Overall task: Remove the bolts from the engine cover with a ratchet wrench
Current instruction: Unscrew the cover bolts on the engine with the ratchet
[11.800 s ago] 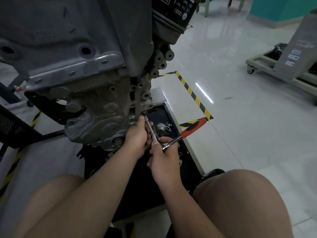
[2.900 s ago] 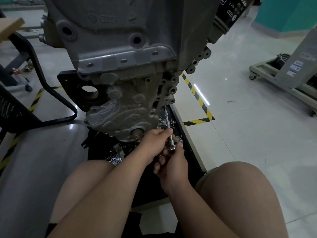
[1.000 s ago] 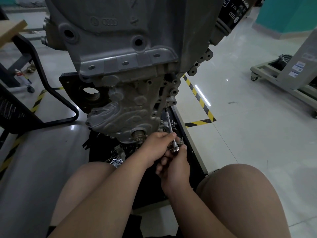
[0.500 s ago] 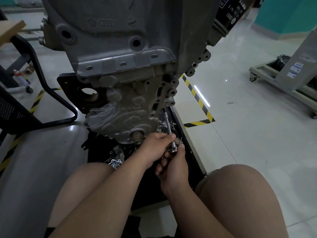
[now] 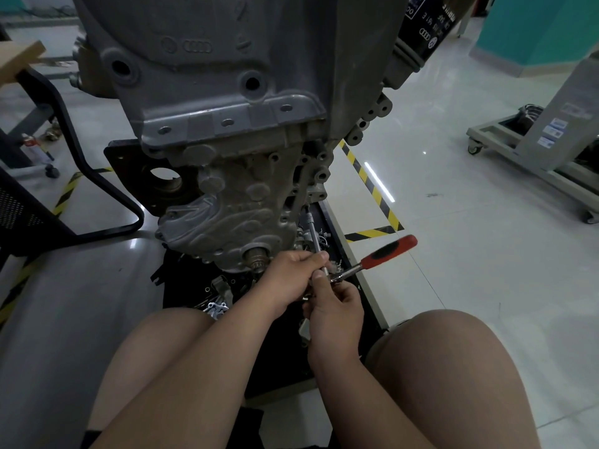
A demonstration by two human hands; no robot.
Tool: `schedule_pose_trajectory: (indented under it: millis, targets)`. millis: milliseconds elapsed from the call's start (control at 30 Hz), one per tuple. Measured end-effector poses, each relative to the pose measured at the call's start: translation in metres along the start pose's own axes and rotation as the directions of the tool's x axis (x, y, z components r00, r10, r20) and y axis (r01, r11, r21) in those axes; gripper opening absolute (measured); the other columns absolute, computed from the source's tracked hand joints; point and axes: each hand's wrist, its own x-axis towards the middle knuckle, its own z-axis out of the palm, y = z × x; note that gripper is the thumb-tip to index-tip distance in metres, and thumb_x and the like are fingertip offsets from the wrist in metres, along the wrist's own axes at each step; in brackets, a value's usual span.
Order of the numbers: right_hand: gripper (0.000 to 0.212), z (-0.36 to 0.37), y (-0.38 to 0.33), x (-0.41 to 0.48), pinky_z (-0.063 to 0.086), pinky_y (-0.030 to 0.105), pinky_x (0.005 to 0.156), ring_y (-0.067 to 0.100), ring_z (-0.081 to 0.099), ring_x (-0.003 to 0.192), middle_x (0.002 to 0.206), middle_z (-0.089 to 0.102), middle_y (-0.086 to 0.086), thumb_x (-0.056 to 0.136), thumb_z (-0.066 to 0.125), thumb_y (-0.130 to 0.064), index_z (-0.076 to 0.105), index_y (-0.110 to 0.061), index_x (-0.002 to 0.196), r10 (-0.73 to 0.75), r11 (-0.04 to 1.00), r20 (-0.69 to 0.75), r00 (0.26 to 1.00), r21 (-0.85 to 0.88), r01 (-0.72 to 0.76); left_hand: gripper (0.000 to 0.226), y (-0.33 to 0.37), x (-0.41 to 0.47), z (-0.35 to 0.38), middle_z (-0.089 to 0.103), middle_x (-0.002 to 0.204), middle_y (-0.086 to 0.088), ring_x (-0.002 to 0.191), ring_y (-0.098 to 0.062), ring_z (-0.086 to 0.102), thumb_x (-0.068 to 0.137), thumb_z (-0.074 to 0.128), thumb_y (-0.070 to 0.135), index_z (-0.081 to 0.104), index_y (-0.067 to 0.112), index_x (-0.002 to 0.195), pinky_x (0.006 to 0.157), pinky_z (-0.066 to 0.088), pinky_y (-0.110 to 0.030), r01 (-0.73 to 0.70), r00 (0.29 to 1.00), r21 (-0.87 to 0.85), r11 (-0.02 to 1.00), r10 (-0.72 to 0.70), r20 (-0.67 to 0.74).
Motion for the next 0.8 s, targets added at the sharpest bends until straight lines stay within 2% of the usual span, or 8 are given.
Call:
schedule_pose_trajectory:
  millis: [167,267,333,367,467,567,800]
  targets:
    - [0.030,0.001,0.003,0.000,0.044,0.028,0.051,0.010,0.052,0.047,0.057,0.059,0.002,0.093,0.063,-0.032,0.060,-0.006,0.080,0.026,1.000,0.009,1.000,0.012,-0.026,0.030,0.003,-0.002,-0.001,0.059,0.047,0.010,0.038,-0.001,0.049,0.096,0.057,0.028,0.070,0.018,0.070,0.038,0.034,-0.010,0.024,1.000,0.007,1.000,-0.024,0.009]
    - [0.037,0.002,0.001,0.004,0.042,0.023,0.043,0.009,0.050,0.043,0.056,0.061,0.001,0.097,0.054,-0.041,0.073,-0.017,0.076,0.086,0.991,0.027,0.996,0.100,-0.089,0.032,0.003,-0.002,0.000,0.050,0.046,0.007,0.039,-0.008,0.044,0.097,0.054,0.031,0.071,0.018,0.074,0.038,0.032,-0.014,0.041,0.998,0.013,0.999,-0.042,0.047]
    - [0.040,0.001,0.000,0.007,0.041,0.022,0.040,0.010,0.049,0.042,0.055,0.059,0.002,0.098,0.048,-0.045,0.077,-0.023,0.082,0.135,0.985,0.033,0.990,0.105,-0.137,0.033,0.002,-0.002,0.001,0.043,0.044,0.006,0.038,-0.010,0.039,0.099,0.051,0.029,0.072,0.018,0.075,0.037,0.030,-0.015,0.039,0.997,0.009,0.999,-0.039,0.072]
    - [0.042,0.001,0.000,0.008,0.040,0.023,0.040,0.011,0.049,0.041,0.054,0.058,0.002,0.098,0.047,-0.047,0.077,-0.021,0.084,0.163,0.982,0.035,0.986,0.095,-0.165,0.033,0.001,-0.002,0.002,0.043,0.043,0.006,0.036,-0.010,0.039,0.099,0.050,0.028,0.071,0.017,0.077,0.036,0.030,-0.014,0.038,0.996,0.006,0.999,-0.039,0.079]
    - [0.057,0.001,0.002,0.011,0.037,0.022,0.040,0.014,0.045,0.036,0.048,0.051,0.003,0.098,0.043,-0.054,0.069,-0.012,0.070,0.250,0.960,0.060,0.966,0.115,-0.256,0.031,0.000,-0.002,0.002,0.045,0.044,0.000,0.031,-0.014,0.039,0.100,0.049,0.030,0.069,0.016,0.080,0.035,0.033,-0.015,0.054,0.995,0.012,0.998,-0.055,0.087]
    - [0.063,0.003,0.004,0.011,0.033,0.021,0.039,0.016,0.039,0.032,0.044,0.046,0.003,0.098,0.037,-0.058,0.065,-0.009,0.070,0.318,0.931,0.108,0.942,0.154,-0.332,0.029,0.000,-0.002,0.000,0.048,0.042,0.000,0.028,-0.016,0.039,0.099,0.049,0.033,0.067,0.016,0.083,0.035,0.036,-0.017,0.081,0.992,0.022,0.996,-0.083,0.097]
    - [0.066,0.006,0.008,0.010,0.031,0.020,0.037,0.017,0.037,0.029,0.040,0.043,0.003,0.097,0.034,-0.062,0.057,-0.011,0.062,0.343,0.924,0.122,0.931,0.135,-0.358,0.030,0.001,-0.004,-0.001,0.046,0.039,0.001,0.027,-0.015,0.039,0.101,0.046,0.033,0.067,0.016,0.088,0.036,0.033,-0.015,0.099,0.992,0.034,0.994,-0.102,0.078]
